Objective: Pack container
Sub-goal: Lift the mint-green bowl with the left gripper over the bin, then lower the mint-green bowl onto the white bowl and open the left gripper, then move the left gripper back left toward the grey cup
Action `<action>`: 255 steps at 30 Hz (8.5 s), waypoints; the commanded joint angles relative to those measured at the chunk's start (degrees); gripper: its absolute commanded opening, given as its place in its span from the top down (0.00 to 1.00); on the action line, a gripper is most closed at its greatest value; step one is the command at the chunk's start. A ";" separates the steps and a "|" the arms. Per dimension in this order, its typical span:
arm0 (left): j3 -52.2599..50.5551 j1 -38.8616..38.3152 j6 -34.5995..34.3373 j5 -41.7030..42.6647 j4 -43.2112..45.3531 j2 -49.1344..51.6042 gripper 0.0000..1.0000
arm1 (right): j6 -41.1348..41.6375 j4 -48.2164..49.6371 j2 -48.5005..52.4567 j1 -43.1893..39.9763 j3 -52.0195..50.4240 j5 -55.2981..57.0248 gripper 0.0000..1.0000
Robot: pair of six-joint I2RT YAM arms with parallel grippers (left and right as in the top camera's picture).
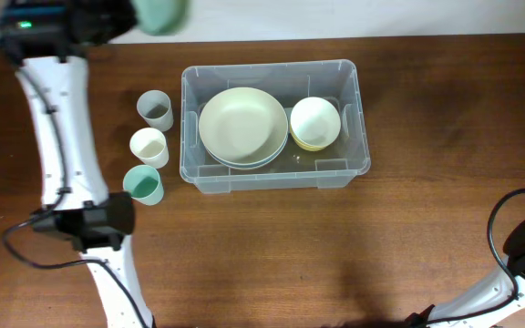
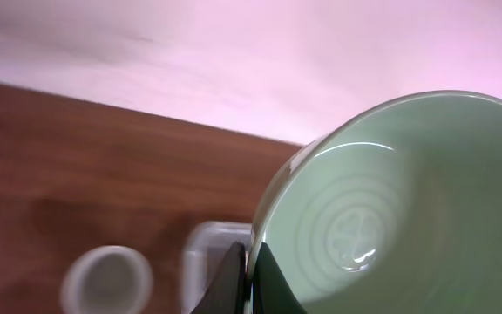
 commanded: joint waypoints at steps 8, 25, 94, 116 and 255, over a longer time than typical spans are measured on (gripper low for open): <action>-0.57 -14.67 3.69 -8.44 -3.85 0.20 0.99 | 0.04 0.02 -0.42 0.20 -0.28 0.52 0.01; -13.03 -28.57 3.69 -11.85 4.20 7.54 0.99 | 0.04 0.02 -0.42 0.20 -0.28 0.52 0.01; -10.47 -27.67 3.65 -12.35 3.69 17.35 0.96 | 0.04 0.02 -0.42 0.20 -0.28 0.52 0.01; -10.47 -30.42 6.12 -8.31 3.28 17.35 0.99 | 0.04 0.02 -0.42 0.20 -0.28 0.52 0.01; 17.14 -12.44 8.20 -21.42 -22.45 16.72 0.75 | 0.04 0.02 -0.42 0.20 -0.28 0.52 0.01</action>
